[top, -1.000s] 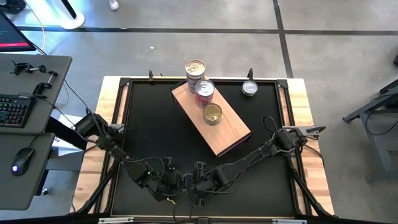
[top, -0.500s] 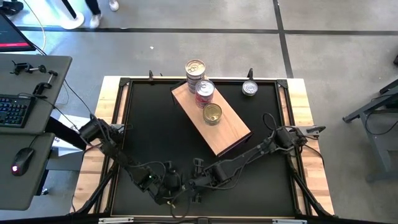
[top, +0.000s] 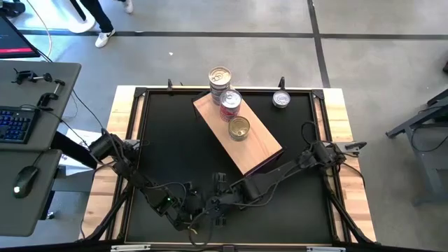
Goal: Stack canned seafood by type on shelf
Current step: Put the green tuna can on the shelf
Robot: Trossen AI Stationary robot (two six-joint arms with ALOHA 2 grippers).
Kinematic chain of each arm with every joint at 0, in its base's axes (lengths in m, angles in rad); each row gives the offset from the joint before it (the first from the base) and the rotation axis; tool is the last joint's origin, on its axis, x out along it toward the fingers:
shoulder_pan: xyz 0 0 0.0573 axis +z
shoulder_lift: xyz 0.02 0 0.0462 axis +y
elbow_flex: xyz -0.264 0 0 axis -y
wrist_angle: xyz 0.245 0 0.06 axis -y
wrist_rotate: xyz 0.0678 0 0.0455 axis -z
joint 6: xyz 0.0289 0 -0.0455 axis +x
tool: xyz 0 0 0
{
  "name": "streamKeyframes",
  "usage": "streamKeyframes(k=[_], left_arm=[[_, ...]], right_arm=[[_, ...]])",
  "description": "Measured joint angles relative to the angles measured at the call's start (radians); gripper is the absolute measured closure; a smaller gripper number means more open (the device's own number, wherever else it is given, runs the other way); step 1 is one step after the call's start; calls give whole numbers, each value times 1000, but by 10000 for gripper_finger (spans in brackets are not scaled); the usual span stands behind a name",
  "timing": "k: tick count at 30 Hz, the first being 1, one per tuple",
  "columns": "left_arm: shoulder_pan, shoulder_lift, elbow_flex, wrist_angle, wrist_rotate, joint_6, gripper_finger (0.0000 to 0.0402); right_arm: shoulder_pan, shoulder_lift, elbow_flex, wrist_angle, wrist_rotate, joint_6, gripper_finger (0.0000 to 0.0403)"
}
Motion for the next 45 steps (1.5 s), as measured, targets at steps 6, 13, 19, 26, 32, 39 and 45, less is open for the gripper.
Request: streamKeyframes(k=[6,13,19,26,32,39,45], left_arm=[[-1,0,0,3,0,-35,401],[-19,-3,0,-5,1,-6,401],[-52,-65,0,-100,6,-40,401],[-102,-201,1,-253,-54,-215,401],[-125,-260,2,-233,-82,-398,401],[-150,-269,2,-96,-143,-537,401],[-173,-269,2,90,-242,-539,401]], right_arm=[[1,1,119,-198,-34,-40,403],[-3,1,138,-234,-234,-50,372],[-45,2,111,-218,-358,-306,264],[-81,32,111,-158,-232,-555,132],[-95,87,111,-190,-231,-829,110],[-102,134,111,-215,-195,-984,109],[-112,139,111,-182,-183,-1086,109]])
